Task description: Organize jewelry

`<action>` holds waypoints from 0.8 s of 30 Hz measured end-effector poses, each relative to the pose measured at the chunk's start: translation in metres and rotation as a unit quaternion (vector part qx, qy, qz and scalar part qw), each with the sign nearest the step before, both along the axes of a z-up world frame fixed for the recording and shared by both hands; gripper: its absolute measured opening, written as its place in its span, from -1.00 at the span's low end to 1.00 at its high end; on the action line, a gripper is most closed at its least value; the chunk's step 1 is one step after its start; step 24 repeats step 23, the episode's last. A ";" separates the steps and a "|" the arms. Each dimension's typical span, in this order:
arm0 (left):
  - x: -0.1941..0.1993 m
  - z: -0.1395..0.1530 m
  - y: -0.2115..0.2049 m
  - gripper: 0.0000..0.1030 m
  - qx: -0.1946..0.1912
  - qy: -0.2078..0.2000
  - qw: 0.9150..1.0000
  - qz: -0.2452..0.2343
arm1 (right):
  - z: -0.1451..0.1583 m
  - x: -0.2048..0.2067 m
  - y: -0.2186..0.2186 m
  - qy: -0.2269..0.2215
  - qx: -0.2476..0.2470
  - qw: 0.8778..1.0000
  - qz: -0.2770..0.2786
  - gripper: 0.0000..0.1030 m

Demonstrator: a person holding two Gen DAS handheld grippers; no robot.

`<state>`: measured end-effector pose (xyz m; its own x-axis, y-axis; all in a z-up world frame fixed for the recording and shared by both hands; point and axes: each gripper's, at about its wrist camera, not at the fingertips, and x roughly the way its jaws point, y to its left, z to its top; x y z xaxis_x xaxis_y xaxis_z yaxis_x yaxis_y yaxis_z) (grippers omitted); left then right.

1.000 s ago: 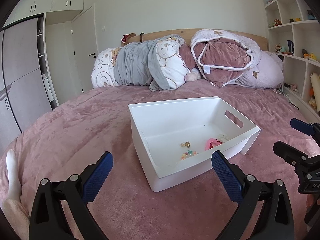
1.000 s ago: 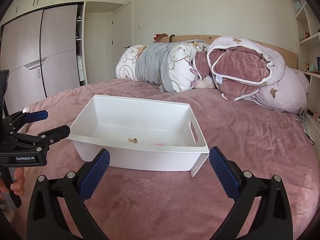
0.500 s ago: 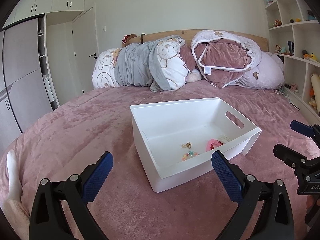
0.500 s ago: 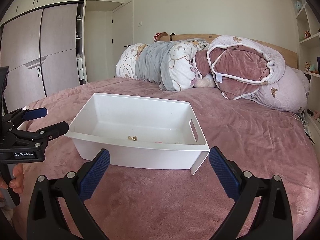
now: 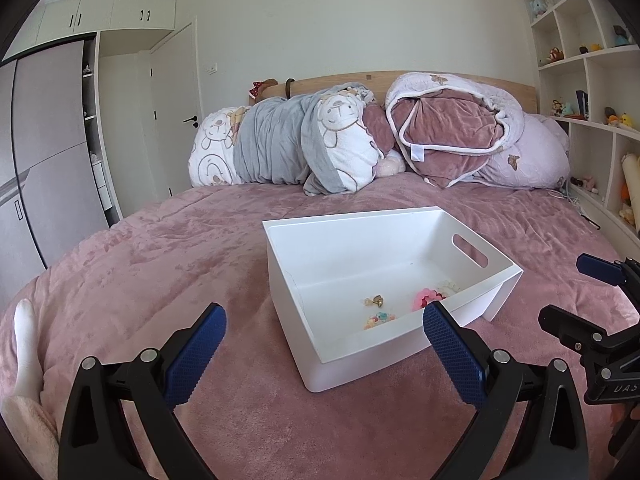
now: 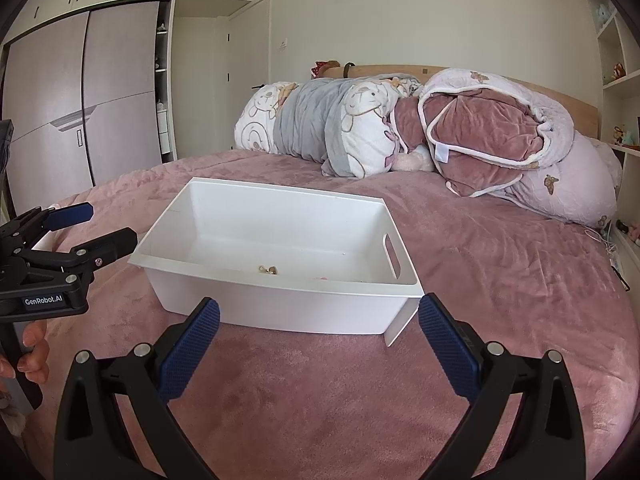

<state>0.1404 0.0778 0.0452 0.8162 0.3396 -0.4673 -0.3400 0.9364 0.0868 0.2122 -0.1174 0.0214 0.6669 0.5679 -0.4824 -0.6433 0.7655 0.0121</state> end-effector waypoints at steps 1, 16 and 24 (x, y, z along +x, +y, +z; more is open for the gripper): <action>0.000 0.000 0.001 0.93 -0.001 -0.002 1.000 0.001 | 0.000 0.000 0.000 0.000 0.000 1.000 0.000 0.91; 0.000 0.000 0.002 0.93 0.002 0.003 1.000 0.013 | 0.000 0.000 0.000 0.003 0.003 1.000 -0.001 0.91; 0.001 0.000 0.002 0.93 -0.001 0.007 1.000 0.006 | 0.000 -0.001 0.000 0.002 0.002 1.000 0.000 0.91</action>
